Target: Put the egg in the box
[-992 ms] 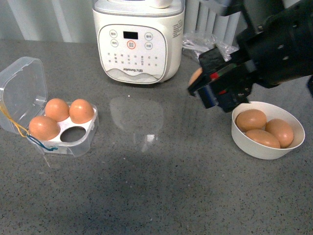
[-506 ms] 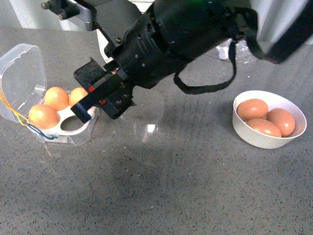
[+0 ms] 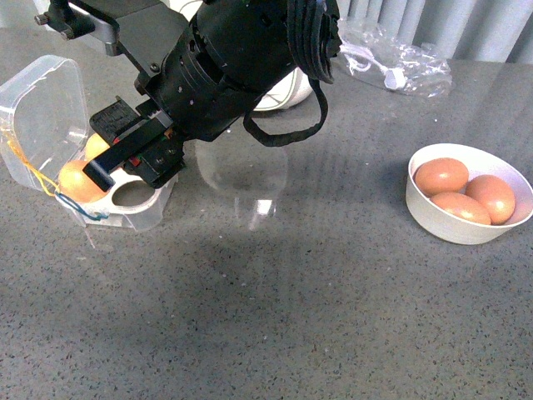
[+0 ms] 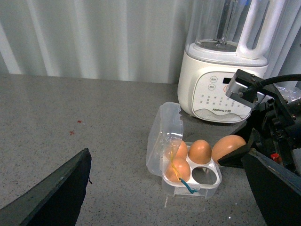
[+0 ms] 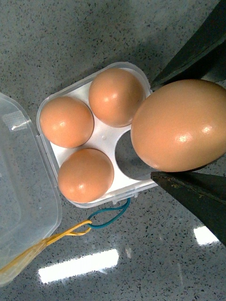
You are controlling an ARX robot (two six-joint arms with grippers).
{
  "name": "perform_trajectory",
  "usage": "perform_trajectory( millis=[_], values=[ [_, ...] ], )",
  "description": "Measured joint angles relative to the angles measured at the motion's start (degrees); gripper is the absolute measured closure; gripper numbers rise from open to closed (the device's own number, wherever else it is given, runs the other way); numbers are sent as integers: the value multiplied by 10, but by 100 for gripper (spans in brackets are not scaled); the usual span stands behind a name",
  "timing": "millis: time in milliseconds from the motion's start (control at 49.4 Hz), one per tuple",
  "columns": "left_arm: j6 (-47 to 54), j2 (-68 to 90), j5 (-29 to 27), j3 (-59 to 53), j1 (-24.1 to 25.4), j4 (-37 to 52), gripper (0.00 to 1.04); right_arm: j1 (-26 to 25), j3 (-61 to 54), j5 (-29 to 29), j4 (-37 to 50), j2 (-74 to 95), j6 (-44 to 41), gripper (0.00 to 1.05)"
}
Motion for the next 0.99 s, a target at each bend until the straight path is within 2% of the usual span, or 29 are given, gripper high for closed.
perform_trajectory(
  millis=[162, 486, 628, 790, 992],
  values=[
    [0, 0, 0, 0, 0, 0, 7, 7, 2, -1, -4, 5, 0, 59],
    [0, 0, 0, 0, 0, 0, 7, 5, 2, -1, 1, 4, 10, 6],
    [0, 0, 0, 0, 0, 0, 7, -7, -5, -12, 9, -10, 44, 8],
    [0, 0, 0, 0, 0, 0, 7, -35, -39, -32, 50, -65, 127, 7],
    [0, 0, 0, 0, 0, 0, 7, -81, -105, 42, 89, -160, 188, 7]
  ],
)
